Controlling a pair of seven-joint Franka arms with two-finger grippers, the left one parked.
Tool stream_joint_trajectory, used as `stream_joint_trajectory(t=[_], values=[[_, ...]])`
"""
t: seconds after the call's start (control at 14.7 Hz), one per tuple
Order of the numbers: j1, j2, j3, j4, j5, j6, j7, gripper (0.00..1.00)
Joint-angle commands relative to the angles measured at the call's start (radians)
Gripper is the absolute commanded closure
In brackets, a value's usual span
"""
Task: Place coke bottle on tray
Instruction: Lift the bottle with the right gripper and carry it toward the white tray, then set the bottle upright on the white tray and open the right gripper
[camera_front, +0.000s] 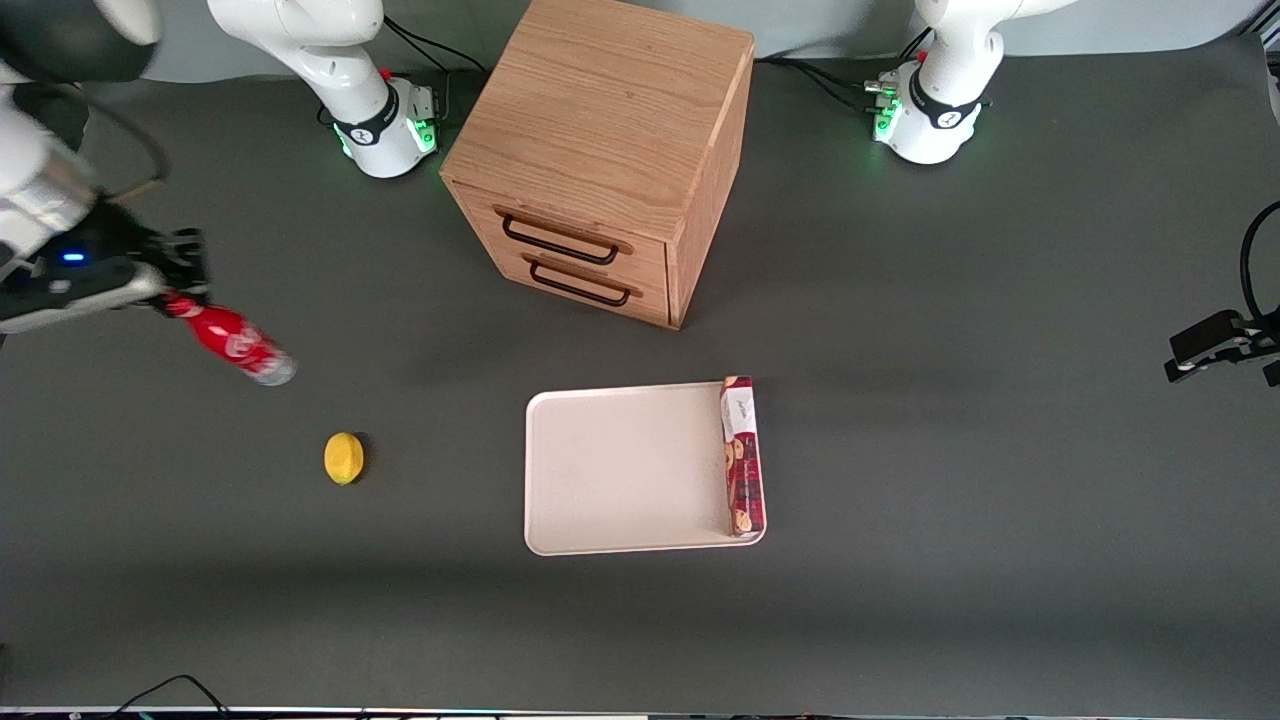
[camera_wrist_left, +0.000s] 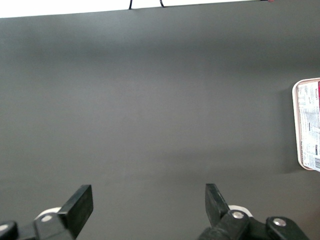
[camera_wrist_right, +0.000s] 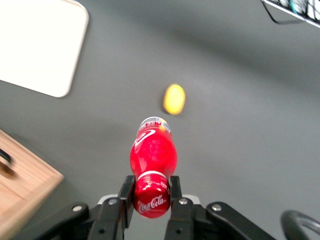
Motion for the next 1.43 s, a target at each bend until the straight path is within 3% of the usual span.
stream_joint_trajectory(t=[0.0, 0.07, 0.27, 0.34, 0.55, 0.68, 1.02, 1.09, 1.16, 1.23, 1.36], values=[[-0.007, 0.245, 0.173, 0.24, -0.007, -0.044, 0.167, 0.96], [-0.002, 0.319, 0.231, 0.273, -0.013, -0.039, 0.259, 0.96], [0.044, 0.462, 0.319, 0.274, -0.174, 0.082, 0.427, 0.96], [0.045, 0.505, 0.337, 0.266, -0.185, 0.131, 0.468, 0.95], [0.077, 0.577, 0.339, 0.242, -0.202, 0.257, 0.559, 0.95], [0.091, 0.62, 0.34, 0.239, -0.27, 0.274, 0.644, 0.95], [0.123, 0.74, 0.34, 0.24, -0.329, 0.332, 0.849, 0.94], [0.133, 0.745, 0.34, 0.242, -0.337, 0.343, 0.858, 0.79], [0.136, 0.746, 0.34, 0.242, -0.346, 0.352, 0.867, 0.2], [0.136, 0.748, 0.34, 0.242, -0.347, 0.352, 0.867, 0.0], [0.139, 0.74, 0.34, 0.245, -0.349, 0.345, 0.866, 0.0]])
